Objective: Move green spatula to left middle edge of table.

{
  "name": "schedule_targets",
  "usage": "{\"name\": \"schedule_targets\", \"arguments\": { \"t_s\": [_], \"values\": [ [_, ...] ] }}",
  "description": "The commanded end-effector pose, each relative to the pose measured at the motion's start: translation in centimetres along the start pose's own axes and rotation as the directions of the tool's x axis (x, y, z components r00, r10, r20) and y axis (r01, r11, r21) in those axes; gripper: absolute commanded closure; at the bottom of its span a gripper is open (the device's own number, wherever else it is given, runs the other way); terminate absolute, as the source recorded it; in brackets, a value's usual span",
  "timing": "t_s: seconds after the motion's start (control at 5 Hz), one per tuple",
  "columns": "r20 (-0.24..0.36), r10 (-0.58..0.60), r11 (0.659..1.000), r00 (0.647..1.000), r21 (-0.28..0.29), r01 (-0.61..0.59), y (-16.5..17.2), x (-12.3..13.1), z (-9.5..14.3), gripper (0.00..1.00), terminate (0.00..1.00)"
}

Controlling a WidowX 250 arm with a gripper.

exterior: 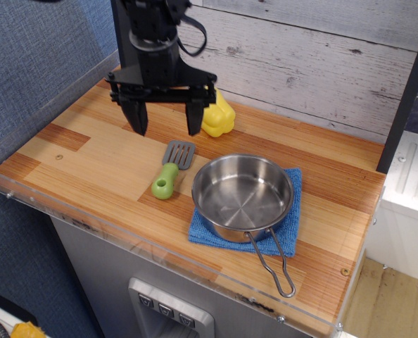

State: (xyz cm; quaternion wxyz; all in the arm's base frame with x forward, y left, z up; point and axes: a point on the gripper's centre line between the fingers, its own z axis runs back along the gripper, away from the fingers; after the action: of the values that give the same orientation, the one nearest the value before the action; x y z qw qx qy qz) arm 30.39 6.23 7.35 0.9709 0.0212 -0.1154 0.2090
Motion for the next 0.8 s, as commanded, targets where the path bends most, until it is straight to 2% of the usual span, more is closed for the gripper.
{"name": "schedule_targets", "arguments": {
  "t_s": [0.0,0.2,0.4,0.6],
  "values": [
    [0.106,-0.057,0.998,0.993,-0.034,0.061,0.6,0.2,-0.6,0.00,0.00],
    [0.133,-0.066,0.997,0.989,-0.041,0.072,1.4,1.2,-2.2,0.00,0.00],
    [0.149,-0.093,0.992,0.985,-0.073,0.105,1.3,1.8,-3.6,0.00,0.00],
    [0.119,-0.134,0.986,0.984,-0.084,0.145,0.5,1.4,-4.7,0.00,0.00]
  ]
}}
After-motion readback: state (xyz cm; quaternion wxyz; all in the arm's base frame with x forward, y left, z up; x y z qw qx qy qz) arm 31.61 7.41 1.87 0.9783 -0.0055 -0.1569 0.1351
